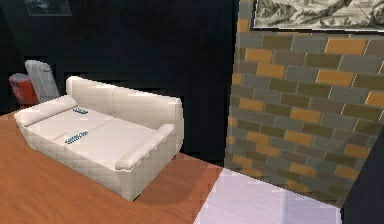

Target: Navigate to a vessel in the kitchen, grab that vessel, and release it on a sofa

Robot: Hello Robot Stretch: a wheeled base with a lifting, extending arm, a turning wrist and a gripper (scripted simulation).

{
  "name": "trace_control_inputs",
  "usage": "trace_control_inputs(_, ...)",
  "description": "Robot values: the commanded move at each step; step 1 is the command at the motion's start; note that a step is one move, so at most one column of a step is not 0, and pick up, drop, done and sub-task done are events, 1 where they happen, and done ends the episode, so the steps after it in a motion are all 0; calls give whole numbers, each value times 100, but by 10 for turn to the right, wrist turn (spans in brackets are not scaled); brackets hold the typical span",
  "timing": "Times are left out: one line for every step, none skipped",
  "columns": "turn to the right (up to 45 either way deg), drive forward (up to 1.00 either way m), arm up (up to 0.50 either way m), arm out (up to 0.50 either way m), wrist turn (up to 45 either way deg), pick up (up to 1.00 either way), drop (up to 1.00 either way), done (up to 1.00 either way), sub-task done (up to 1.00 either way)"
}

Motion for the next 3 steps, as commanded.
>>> trace_control_inputs(0, 0, 38, 0, 0, 0, 0, 0, 0)
trace_control_inputs(0, 0, 0, 50, 0, 0, 0, 0, 0)
trace_control_inputs(0, 0, 0, 0, 450, 0, 0, 0, 0)
